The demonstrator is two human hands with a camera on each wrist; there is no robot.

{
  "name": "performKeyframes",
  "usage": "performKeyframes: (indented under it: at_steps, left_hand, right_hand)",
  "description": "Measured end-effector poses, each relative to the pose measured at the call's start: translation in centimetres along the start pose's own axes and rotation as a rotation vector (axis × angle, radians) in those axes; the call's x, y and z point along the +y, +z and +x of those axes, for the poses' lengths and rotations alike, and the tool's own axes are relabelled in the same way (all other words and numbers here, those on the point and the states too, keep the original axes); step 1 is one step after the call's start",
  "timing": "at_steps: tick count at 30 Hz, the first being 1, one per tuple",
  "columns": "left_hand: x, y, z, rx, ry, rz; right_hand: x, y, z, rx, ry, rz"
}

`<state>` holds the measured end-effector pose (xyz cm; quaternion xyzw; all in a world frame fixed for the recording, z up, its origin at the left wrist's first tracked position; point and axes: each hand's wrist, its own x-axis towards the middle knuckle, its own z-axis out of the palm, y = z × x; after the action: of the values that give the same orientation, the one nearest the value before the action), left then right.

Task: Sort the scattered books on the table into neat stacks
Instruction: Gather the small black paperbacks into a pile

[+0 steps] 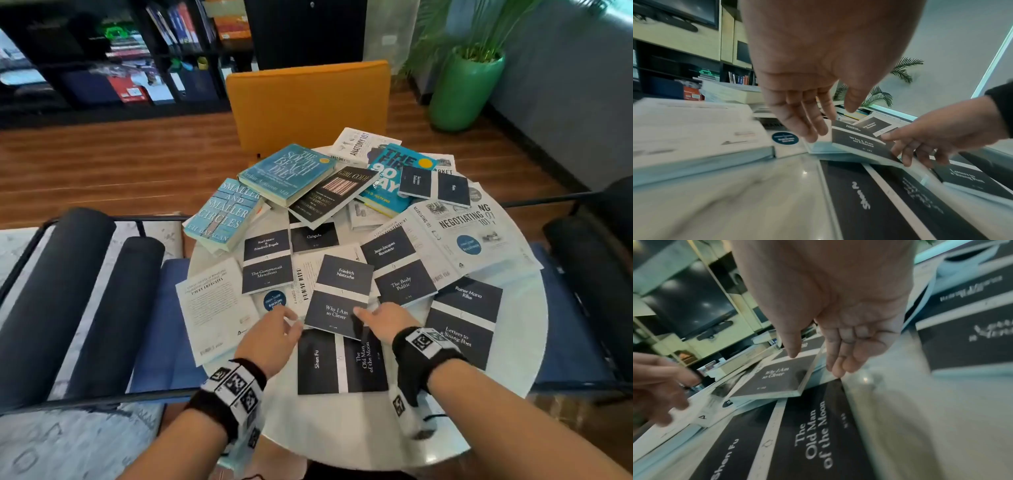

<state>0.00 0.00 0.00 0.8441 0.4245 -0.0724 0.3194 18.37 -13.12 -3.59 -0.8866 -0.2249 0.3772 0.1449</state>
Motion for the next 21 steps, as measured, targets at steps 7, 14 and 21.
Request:
performKeyframes:
  at_steps: [7, 14, 21]
  left_hand:
    - [2.3, 2.6, 3.3, -0.097, -0.127, -0.075]
    - [5.1, 4.1, 4.1, -0.057, -0.071, -0.512]
    - [6.1, 3.8, 4.1, 0.043, -0.086, -0.709]
  right_hand:
    - [1.7, 1.9, 0.9, -0.009, 0.018, 0.444]
    - [2.5, -1.1, -3.6, -0.097, -0.097, 0.754]
    - [4.2, -3.5, -1.3, 0.534, 0.13, 0.566]
